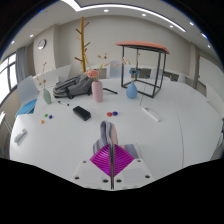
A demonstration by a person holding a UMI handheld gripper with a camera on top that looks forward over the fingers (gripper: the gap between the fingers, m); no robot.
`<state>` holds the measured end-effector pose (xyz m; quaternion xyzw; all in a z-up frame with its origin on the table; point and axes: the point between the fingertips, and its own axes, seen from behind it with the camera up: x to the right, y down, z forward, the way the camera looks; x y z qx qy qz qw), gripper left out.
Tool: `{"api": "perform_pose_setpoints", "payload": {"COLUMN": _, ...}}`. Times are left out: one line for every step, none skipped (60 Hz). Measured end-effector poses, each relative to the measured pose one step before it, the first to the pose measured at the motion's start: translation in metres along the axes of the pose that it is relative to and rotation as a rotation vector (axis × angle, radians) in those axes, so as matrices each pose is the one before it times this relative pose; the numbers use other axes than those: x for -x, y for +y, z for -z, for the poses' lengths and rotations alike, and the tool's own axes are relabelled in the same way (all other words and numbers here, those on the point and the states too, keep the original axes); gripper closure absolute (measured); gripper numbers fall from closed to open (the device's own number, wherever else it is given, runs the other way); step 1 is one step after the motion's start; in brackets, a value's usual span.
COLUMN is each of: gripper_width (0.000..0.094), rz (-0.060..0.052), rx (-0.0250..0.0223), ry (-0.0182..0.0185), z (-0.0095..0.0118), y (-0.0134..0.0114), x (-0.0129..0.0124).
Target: Fold towel
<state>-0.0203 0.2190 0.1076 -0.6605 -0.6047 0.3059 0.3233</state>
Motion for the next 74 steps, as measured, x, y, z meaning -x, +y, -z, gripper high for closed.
{"api": "perform_pose_setpoints", "payload": {"gripper_width": 0.0925, "rz": -0.0004, "rx": 0.00219, "ry": 0.0065, "z": -0.00221, "y": 0.00175, "x": -0.00832}}
{"api": "perform_pose_setpoints", "payload": {"gripper_width": 0.0925, "rz": 0.0024, "rx": 0.00376, "ry": 0.01166, "z": -0.00261, "y": 0.00244, "x": -0.00919}}
{"api": "perform_pose_setpoints", "payload": {"gripper_width": 0.0924, "rz": 0.0061, "rx": 0.00449, "ry": 0.01554, "z": -0.00294, "y": 0.00281, "x": -0.01017}}
{"api": "perform_pose_setpoints", "payload": {"gripper_width": 0.0924, "rz": 0.0088, "rx": 0.00335, "ry": 0.01401, "z": -0.00322, "y": 0.00295, "x": -0.00904}}
{"api": "perform_pose_setpoints", "payload": {"gripper_width": 0.0925, "rz": 0.0094, "rx": 0.00285, "ry": 0.01117, "z": -0.00386, "y": 0.00326, "x": -0.00758}}
{"api": "perform_pose_setpoints", "payload": {"gripper_width": 0.0924, "rz": 0.0081, "rx": 0.00234, "ry": 0.00828, "z": -0.00378, "y": 0.00525, "x": -0.00885}}
{"api": "perform_pose_setpoints", "payload": {"gripper_width": 0.0924, "rz": 0.0048, "rx": 0.00522, "ry": 0.00938, "z": -0.0049, "y": 0.00387, "x": -0.00724}}
{"api": "perform_pose_setpoints", "payload": {"gripper_width": 0.0923, "rz": 0.0012, "rx": 0.00627, "ry": 0.00587, "z": -0.00509, "y": 0.00462, "x": -0.00499}}
{"api": "perform_pose_setpoints", "payload": {"gripper_width": 0.0921, "rz": 0.0, "rx": 0.00752, "ry": 0.00093, "z": -0.00456, "y": 0.00473, "x": -0.0037}}
{"api": "perform_pose_setpoints", "payload": {"gripper_width": 0.0914, "rz": 0.0018, "rx": 0.00823, "ry": -0.00275, "z": -0.00457, "y": 0.00461, "x": -0.00251}}
{"api": "perform_pose_setpoints", "payload": {"gripper_width": 0.0907, "rz": 0.0045, "rx": 0.00718, "ry": -0.00496, "z": -0.00457, "y": 0.00433, "x": -0.00134}}
{"api": "perform_pose_setpoints", "payload": {"gripper_width": 0.0906, "rz": 0.0063, "rx": 0.00721, "ry": -0.00531, "z": -0.00458, "y": 0.00457, "x": -0.00147}}
{"api": "perform_pose_setpoints", "payload": {"gripper_width": 0.0893, "rz": 0.007, "rx": 0.00791, "ry": -0.00228, "z": -0.00431, "y": 0.00447, "x": -0.00172}}
{"api": "perform_pose_setpoints", "payload": {"gripper_width": 0.0824, "rz": 0.0085, "rx": 0.00707, "ry": 0.00279, "z": -0.00325, "y": 0.00441, "x": -0.00335}}
{"api": "perform_pose_setpoints", "payload": {"gripper_width": 0.0695, "rz": 0.0065, "rx": 0.0007, "ry": 0.00768, "z": -0.00177, "y": 0.00187, "x": -0.00371}}
{"api": "perform_pose_setpoints", "payload": {"gripper_width": 0.051, "rz": 0.0028, "rx": -0.00607, "ry": 0.01388, "z": 0.00059, "y": 0.00191, "x": -0.00489}}
{"api": "perform_pose_setpoints", "payload": {"gripper_width": 0.0328, "rz": 0.0036, "rx": -0.00378, "ry": 0.01342, "z": 0.00214, "y": 0.0017, "x": -0.00457}}
{"api": "perform_pose_setpoints", "payload": {"gripper_width": 0.0127, "rz": 0.0053, "rx": -0.00779, "ry": 0.00581, "z": 0.00213, "y": -0.0013, "x": -0.00083}}
{"api": "perform_pose_setpoints", "payload": {"gripper_width": 0.0084, "rz": 0.0051, "rx": -0.01162, "ry": 0.00495, "z": 0.00399, "y": -0.00277, "x": -0.002}}
{"api": "perform_pose_setpoints", "payload": {"gripper_width": 0.013, "rz": 0.0011, "rx": -0.00908, "ry": -0.00046, "z": 0.00495, "y": -0.00276, "x": 0.00005}}
{"api": "perform_pose_setpoints", "payload": {"gripper_width": 0.0138, "rz": -0.0037, "rx": -0.00644, "ry": 0.00345, "z": 0.00515, "y": -0.0011, "x": -0.00177}}
{"api": "perform_pose_setpoints", "payload": {"gripper_width": 0.0122, "rz": -0.0072, "rx": -0.00098, "ry": 0.00428, "z": 0.00663, "y": -0.001, "x": -0.00121}}
{"api": "perform_pose_setpoints", "payload": {"gripper_width": 0.0103, "rz": -0.0099, "rx": 0.00226, "ry": 0.00261, "z": 0.00724, "y": -0.00076, "x": -0.00073}}
{"api": "perform_pose_setpoints", "payload": {"gripper_width": 0.0086, "rz": -0.0101, "rx": 0.00585, "ry": -0.00109, "z": 0.00921, "y": -0.00299, "x": 0.00089}}
{"api": "perform_pose_setpoints", "payload": {"gripper_width": 0.0085, "rz": -0.0085, "rx": 0.00259, "ry": -0.00273, "z": 0.00893, "y": -0.00033, "x": -0.0008}}
{"api": "perform_pose_setpoints", "payload": {"gripper_width": 0.0086, "rz": -0.0082, "rx": 0.00457, "ry": -0.00598, "z": 0.00965, "y": -0.00067, "x": 0.0021}}
{"api": "perform_pose_setpoints", "payload": {"gripper_width": 0.0085, "rz": -0.0065, "rx": 0.00379, "ry": -0.00899, "z": 0.01028, "y": -0.00089, "x": 0.00283}}
{"api": "perform_pose_setpoints", "payload": {"gripper_width": 0.0083, "rz": -0.0046, "rx": 0.00302, "ry": -0.00737, "z": 0.01098, "y": -0.0015, "x": 0.00269}}
{"api": "perform_pose_setpoints", "payload": {"gripper_width": 0.0086, "rz": -0.0043, "rx": 0.00187, "ry": -0.00374, "z": 0.01124, "y": -0.00164, "x": 0.0021}}
{"api": "perform_pose_setpoints", "payload": {"gripper_width": 0.0088, "rz": -0.0043, "rx": 0.00205, "ry": 0.00001, "z": 0.01143, "y": -0.00136, "x": 0.00131}}
{"api": "perform_pose_setpoints", "payload": {"gripper_width": 0.0088, "rz": -0.0033, "rx": 0.0016, "ry": 0.00112, "z": 0.01193, "y": -0.00143, "x": 0.00151}}
{"api": "perform_pose_setpoints", "payload": {"gripper_width": 0.0085, "rz": -0.0008, "rx": 0.0012, "ry": -0.0007, "z": 0.01233, "y": -0.00169, "x": 0.00249}}
{"api": "perform_pose_setpoints", "payload": {"gripper_width": 0.0084, "rz": 0.0004, "rx": 0.00048, "ry": -0.00143, "z": 0.00948, "y": -0.00114, "x": 0.00694}}
{"api": "perform_pose_setpoints", "payload": {"gripper_width": 0.0081, "rz": 0.0033, "rx": 0.00264, "ry": -0.00331, "z": 0.01452, "y": -0.00173, "x": 0.00163}}
{"api": "perform_pose_setpoints", "payload": {"gripper_width": 0.0082, "rz": 0.0029, "rx": 0.00154, "ry": -0.00208, "z": 0.01247, "y": -0.00136, "x": 0.00255}}
{"api": "perform_pose_setpoints", "payload": {"gripper_width": 0.0082, "rz": 0.0006, "rx": 0.00122, "ry": -0.00052, "z": 0.01238, "y": -0.00108, "x": 0.00252}}
{"api": "perform_pose_setpoints", "payload": {"gripper_width": 0.0082, "rz": -0.0007, "rx": 0.00122, "ry": -0.00053, "z": 0.01232, "y": -0.00113, "x": 0.00314}}
{"api": "perform_pose_setpoints", "payload": {"gripper_width": 0.0084, "rz": -0.0002, "rx": 0.00005, "ry": -0.00288, "z": 0.01209, "y": -0.00115, "x": 0.00399}}
{"api": "perform_pose_setpoints", "payload": {"gripper_width": 0.0083, "rz": 0.0004, "rx": -0.00035, "ry": -0.00398, "z": 0.011, "y": -0.00108, "x": 0.00575}}
{"api": "perform_pose_setpoints", "payload": {"gripper_width": 0.0084, "rz": 0.0028, "rx": 0.00029, "ry": -0.00642, "z": 0.01025, "y": -0.00061, "x": 0.00344}}
{"api": "perform_pose_setpoints", "payload": {"gripper_width": 0.0086, "rz": 0.0024, "rx": -0.00015, "ry": -0.00456, "z": 0.01028, "y": -0.00048, "x": 0.00365}}
{"api": "perform_pose_setpoints", "payload": {"gripper_width": 0.0084, "rz": 0.0019, "rx": -0.00036, "ry": -0.00368, "z": 0.00966, "y": -0.00082, "x": 0.00352}}
{"api": "perform_pose_setpoints", "payload": {"gripper_width": 0.0084, "rz": 0.0028, "rx": -0.00142, "ry": -0.00442, "z": 0.0092, "y": -0.00049, "x": 0.0035}}
{"api": "perform_pose_setpoints", "payload": {"gripper_width": 0.0085, "rz": 0.0031, "rx": -0.00216, "ry": -0.00325, "z": 0.00871, "y": -0.0004, "x": 0.00314}}
{"api": "perform_pose_setpoints", "payload": {"gripper_width": 0.0085, "rz": 0.0034, "rx": -0.00222, "ry": -0.00153, "z": 0.00819, "y": -0.00032, "x": 0.00275}}
{"api": "perform_pose_setpoints", "payload": {"gripper_width": 0.0085, "rz": 0.0026, "rx": -0.00327, "ry": -0.00027, "z": 0.00776, "y": -0.00056, "x": 0.00252}}
{"api": "perform_pose_setpoints", "payload": {"gripper_width": 0.0083, "rz": 0.0022, "rx": -0.00513, "ry": 0.00088, "z": 0.00738, "y": -0.00115, "x": 0.00244}}
{"api": "perform_pose_setpoints", "payload": {"gripper_width": 0.0084, "rz": 0.0033, "rx": -0.00714, "ry": 0.00083, "z": 0.00645, "y": -0.00158, "x": 0.00213}}
{"api": "perform_pose_setpoints", "payload": {"gripper_width": 0.0083, "rz": 0.0034, "rx": -0.00514, "ry": 0.00201, "z": 0.00845, "y": -0.00226, "x": 0.00433}}
{"api": "perform_pose_setpoints", "payload": {"gripper_width": 0.0084, "rz": 0.0043, "rx": -0.00557, "ry": -0.00074, "z": 0.0039, "y": -0.00076, "x": 0.0023}}
{"api": "perform_pose_setpoints", "payload": {"gripper_width": 0.0083, "rz": 0.0041, "rx": -0.00499, "ry": 0.00001, "z": 0.00438, "y": -0.00062, "x": 0.00165}}
{"api": "perform_pose_setpoints", "payload": {"gripper_width": 0.0084, "rz": 0.0031, "rx": -0.00451, "ry": -0.00003, "z": 0.00423, "y": -0.00035, "x": 0.00203}}
{"api": "perform_pose_setpoints", "payload": {"gripper_width": 0.0084, "rz": 0.0013, "rx": -0.00384, "ry": -0.00119, "z": 0.0036, "y": -0.00006, "x": 0.00187}}
{"api": "perform_pose_setpoints", "payload": {"gripper_width": 0.0086, "rz": 0.0003, "rx": -0.00356, "ry": -0.00308, "z": 0.00352, "y": -0.00052, "x": 0.00195}}
{"api": "perform_pose_setpoints", "payload": {"gripper_width": 0.0085, "rz": -0.0001, "rx": -0.00213, "ry": -0.00383, "z": 0.00469, "y": -0.00227, "x": 0.00244}}
{"api": "perform_pose_setpoints", "payload": {"gripper_width": 0.0086, "rz": -0.0005, "rx": -0.00353, "ry": -0.00391, "z": 0.00287, "y": -0.00046, "x": 0.00228}}
{"api": "perform_pose_setpoints", "payload": {"gripper_width": 0.0086, "rz": -0.0009, "rx": -0.00329, "ry": -0.00272, "z": 0.00241, "y": -0.00038, "x": 0.00184}}
{"api": "perform_pose_setpoints", "payload": {"gripper_width": 0.0087, "rz": -0.0016, "rx": -0.00243, "ry": -0.00048, "z": 0.0018, "y": -0.00037, "x": 0.00119}}
{"api": "perform_pose_setpoints", "payload": {"gripper_width": 0.0086, "rz": -0.0018, "rx": -0.00173, "ry": 0.00139, "z": 0.00161, "y": -0.00032, "x": 0.00085}}
{"api": "perform_pose_setpoints", "payload": {"gripper_width": 0.0087, "rz": -0.001, "rx": -0.00269, "ry": 0.00212, "z": 0.00156, "y": -0.00023, "x": 0.0004}}
{"api": "perform_pose_setpoints", "payload": {"gripper_width": 0.0085, "rz": 0.0, "rx": -0.00276, "ry": 0.00173, "z": 0.00108, "y": -0.00043, "x": 0.00054}}
{"api": "perform_pose_setpoints", "payload": {"gripper_width": 0.0086, "rz": -0.0008, "rx": -0.00329, "ry": -0.00036, "z": 0.00067, "y": -0.00046, "x": 0.00093}}
{"api": "perform_pose_setpoints", "payload": {"gripper_width": 0.0085, "rz": -0.0016, "rx": -0.00199, "ry": -0.0015, "z": 0.00062, "y": -0.00013, "x": 0.00074}}
{"api": "perform_pose_setpoints", "payload": {"gripper_width": 0.0085, "rz": -0.0019, "rx": -0.00062, "ry": -0.00155, "z": 0.00057, "y": -0.00002, "x": 0.00076}}
{"api": "perform_pose_setpoints", "payload": {"gripper_width": 0.0084, "rz": -0.0015, "rx": -0.00037, "ry": -0.0012, "z": 0.00058, "y": 0.00008, "x": 0.00124}}
{"api": "perform_pose_setpoints", "payload": {"gripper_width": 0.0084, "rz": -0.0006, "rx": -0.00103, "ry": 0.0, "z": 0.00035, "y": 0.00006, "x": 0.00041}}
{"api": "perform_pose_setpoints", "payload": {"gripper_width": 0.0084, "rz": 0.0011, "rx": -0.00197, "ry": 0.00187, "z": 0.00045, "y": -0.0004, "x": 0.00052}}
{"api": "perform_pose_setpoints", "payload": {"gripper_width": 0.0084, "rz": 0.0029, "rx": -0.00303, "ry": 0.00303, "z": 0.00053, "y": -0.00031, "x": 0.0001}}
{"api": "perform_pose_setpoints", "payload": {"gripper_width": 0.0085, "rz": 0.0031, "rx": -0.00188, "ry": 0.00389, "z": 0.00019, "y": 0.00013, "x": 0.00011}}
{"api": "perform_pose_setpoints", "payload": {"gripper_width": 0.0085, "rz": 0.0019, "rx": 0.00014, "ry": 0.00316, "z": 0.00032, "y": 0.00028, "x": 0.00017}}
{"api": "perform_pose_setpoints", "payload": {"gripper_width": 0.0084, "rz": 0.0002, "rx": 0.00214, "ry": 0.00089, "z": 0.00004, "y": 0.00062, "x": 0.00055}}
{"api": "perform_pose_setpoints", "payload": {"gripper_width": 0.0084, "rz": -0.0006, "rx": 0.00304, "ry": -0.00126, "z": -0.00021, "y": 0.00125, "x": 0.00048}}
{"api": "perform_pose_setpoints", "payload": {"gripper_width": 0.0084, "rz": -0.0012, "rx": 0.00229, "ry": -0.00207, "z": -0.00045, "y": 0.00108, "x": 0.00106}}
{"api": "perform_pose_setpoints", "payload": {"gripper_width": 0.0084, "rz": -0.0022, "rx": 0.00188, "ry": -0.00263, "z": -0.00058, "y": 0.00069, "x": 0.00075}}
